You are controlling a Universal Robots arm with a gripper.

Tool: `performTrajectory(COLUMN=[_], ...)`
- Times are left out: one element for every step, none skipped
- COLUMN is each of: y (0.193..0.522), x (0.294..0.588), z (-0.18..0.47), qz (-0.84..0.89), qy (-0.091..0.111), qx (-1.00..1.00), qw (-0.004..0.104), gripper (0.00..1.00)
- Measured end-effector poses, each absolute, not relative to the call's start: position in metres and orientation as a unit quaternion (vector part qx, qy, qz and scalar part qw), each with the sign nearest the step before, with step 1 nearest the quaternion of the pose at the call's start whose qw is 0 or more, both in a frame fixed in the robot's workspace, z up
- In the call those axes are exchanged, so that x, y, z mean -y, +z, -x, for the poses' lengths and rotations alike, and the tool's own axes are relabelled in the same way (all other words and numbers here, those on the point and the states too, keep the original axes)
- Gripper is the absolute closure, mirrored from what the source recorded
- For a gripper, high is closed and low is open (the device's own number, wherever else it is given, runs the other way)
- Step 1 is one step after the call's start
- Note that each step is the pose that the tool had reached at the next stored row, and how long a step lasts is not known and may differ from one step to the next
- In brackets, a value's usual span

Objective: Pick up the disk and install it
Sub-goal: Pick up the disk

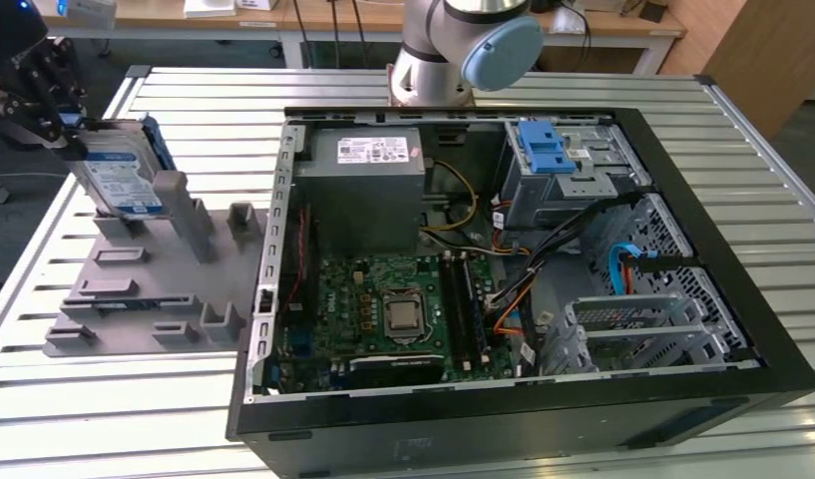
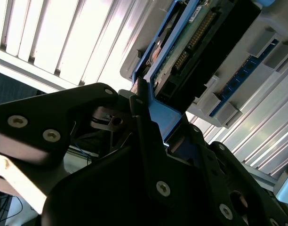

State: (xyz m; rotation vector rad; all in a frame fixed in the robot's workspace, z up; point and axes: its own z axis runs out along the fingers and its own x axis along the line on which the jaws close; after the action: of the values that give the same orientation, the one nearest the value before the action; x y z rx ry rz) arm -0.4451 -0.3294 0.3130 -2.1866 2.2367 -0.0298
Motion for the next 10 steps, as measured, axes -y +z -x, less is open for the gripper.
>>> performTrajectory(y=[0.313, 0.3131, 0.3135, 0.314, 0.3142, 0.3145, 0.3151, 0.3158, 0.3165, 0.3171], x=[0.3294, 0.3294, 0.3294, 0.3294, 0.3294, 0.3294, 0.3294, 0.3294, 0.3294, 0.3294], z=[0.4451, 0.4451, 0.4452, 0.4452, 0.4452, 0.4452, 0.4452, 0.4451, 0.4451, 0.4451], qz=[0.699, 0.699, 0.699, 0.699, 0.699, 0.699, 0.699, 0.699, 0.699, 0.699], qy=[-0.01, -0.01, -0.009, -0.009, -0.01, -0.01, -0.01, -0.009, -0.01, -0.01], qx=[-0.715, -0.715, -0.715, -0.715, -0.715, -0.715, -0.715, -0.715, -0.715, -0.715], qw=[0.007, 0.007, 0.007, 0.007, 0.007, 0.007, 0.007, 0.007, 0.007, 0.007], gripper=[0.64, 0.64, 0.64, 0.64, 0.64, 0.64, 0.64, 0.64, 0.64, 0.64])
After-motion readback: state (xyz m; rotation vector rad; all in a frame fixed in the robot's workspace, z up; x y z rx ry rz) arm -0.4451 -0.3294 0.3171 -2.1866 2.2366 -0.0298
